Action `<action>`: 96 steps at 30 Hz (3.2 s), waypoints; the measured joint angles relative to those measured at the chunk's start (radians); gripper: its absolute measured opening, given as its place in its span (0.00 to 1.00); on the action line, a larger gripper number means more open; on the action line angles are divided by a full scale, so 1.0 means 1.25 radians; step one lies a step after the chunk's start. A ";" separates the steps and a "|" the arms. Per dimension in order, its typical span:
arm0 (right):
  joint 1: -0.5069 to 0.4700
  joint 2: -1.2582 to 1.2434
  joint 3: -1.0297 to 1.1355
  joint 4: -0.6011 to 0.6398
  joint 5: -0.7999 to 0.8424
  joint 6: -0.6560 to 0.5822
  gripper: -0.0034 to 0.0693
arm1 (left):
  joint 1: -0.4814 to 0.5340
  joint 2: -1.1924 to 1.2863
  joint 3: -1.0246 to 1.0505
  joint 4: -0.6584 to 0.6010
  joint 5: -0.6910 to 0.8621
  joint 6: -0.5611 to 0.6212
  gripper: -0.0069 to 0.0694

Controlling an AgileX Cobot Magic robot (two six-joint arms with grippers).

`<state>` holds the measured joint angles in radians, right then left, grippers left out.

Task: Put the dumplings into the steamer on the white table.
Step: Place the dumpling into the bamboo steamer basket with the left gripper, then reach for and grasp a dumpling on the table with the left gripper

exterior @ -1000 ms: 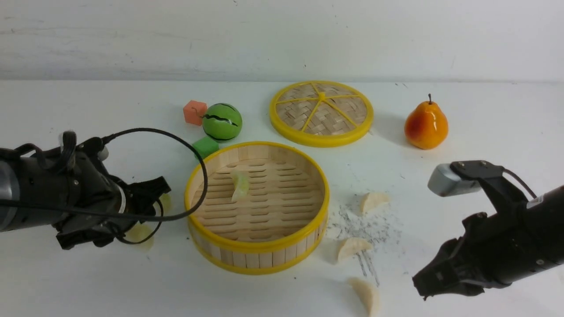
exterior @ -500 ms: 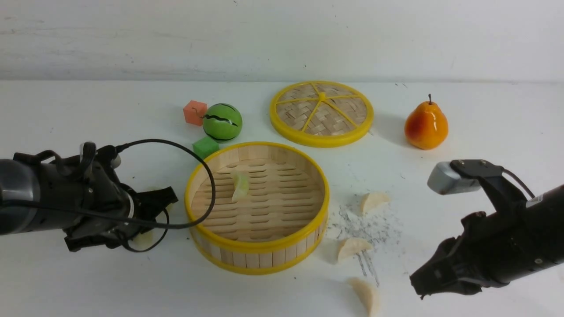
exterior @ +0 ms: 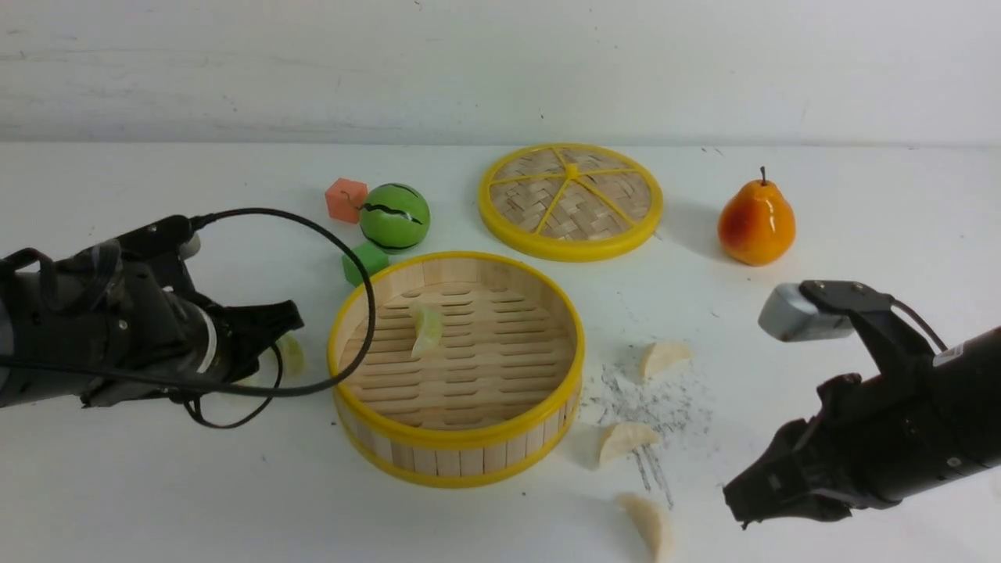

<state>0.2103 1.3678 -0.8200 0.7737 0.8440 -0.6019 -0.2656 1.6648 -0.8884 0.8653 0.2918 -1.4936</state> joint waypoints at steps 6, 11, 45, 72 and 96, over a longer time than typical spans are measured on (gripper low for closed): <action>0.000 0.000 0.000 0.001 0.000 0.000 0.22 | 0.000 0.034 0.000 -0.041 0.006 0.002 0.29; 0.000 0.000 0.000 0.001 0.001 0.000 0.22 | 0.000 0.074 -0.001 -0.037 0.003 0.002 0.28; 0.000 0.000 0.000 0.039 0.010 -0.027 0.25 | -0.007 -0.094 -0.054 -0.120 -0.022 0.150 0.40; 0.000 0.000 0.000 0.041 0.024 -0.032 0.28 | -0.167 0.286 -0.594 -0.761 0.297 0.881 0.40; 0.000 0.000 0.000 0.042 0.028 -0.032 0.31 | -0.167 0.201 -0.599 -0.624 0.271 0.750 0.50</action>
<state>0.2103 1.3678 -0.8200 0.8258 0.8788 -0.6419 -0.4739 1.9165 -1.6375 0.0859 0.6310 -0.5566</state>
